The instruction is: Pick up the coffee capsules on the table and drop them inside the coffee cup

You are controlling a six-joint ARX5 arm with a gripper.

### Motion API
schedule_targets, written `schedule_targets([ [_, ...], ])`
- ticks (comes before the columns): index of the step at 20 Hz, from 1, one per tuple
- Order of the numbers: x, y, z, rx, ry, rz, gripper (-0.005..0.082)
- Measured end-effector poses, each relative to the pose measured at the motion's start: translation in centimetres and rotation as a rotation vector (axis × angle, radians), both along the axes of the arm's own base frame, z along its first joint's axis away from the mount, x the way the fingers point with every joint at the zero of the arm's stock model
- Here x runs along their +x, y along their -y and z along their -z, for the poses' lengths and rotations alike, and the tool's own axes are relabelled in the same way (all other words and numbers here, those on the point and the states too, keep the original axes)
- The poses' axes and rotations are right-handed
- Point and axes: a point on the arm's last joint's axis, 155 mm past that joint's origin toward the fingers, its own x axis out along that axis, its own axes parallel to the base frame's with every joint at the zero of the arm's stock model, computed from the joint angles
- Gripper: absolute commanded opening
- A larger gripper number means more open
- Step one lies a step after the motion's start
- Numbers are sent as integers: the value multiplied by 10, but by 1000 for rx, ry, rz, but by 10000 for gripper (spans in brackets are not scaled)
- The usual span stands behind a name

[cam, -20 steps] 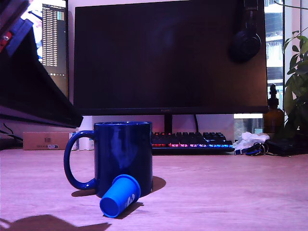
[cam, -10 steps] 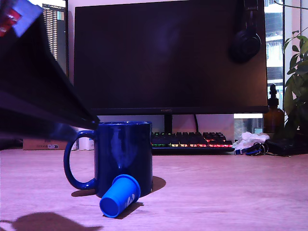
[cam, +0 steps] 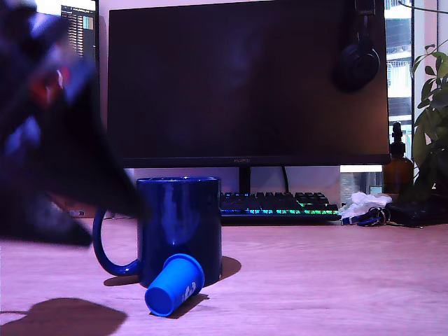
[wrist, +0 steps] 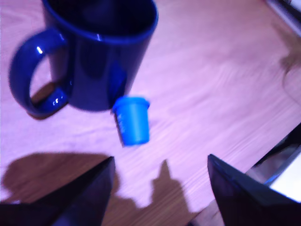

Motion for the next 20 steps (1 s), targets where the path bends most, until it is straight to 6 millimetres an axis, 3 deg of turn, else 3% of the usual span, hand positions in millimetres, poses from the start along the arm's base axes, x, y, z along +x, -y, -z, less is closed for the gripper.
schedule_targets([
  [3,1,4,13,52,-24,27,568],
  [6,8,13,11,45,-34,43,568],
  [11,18,5,27,81,-83,16,568],
  [16,34,22,13,61,-56,52,568],
  [20,36,25,24,78,-70,70,568],
])
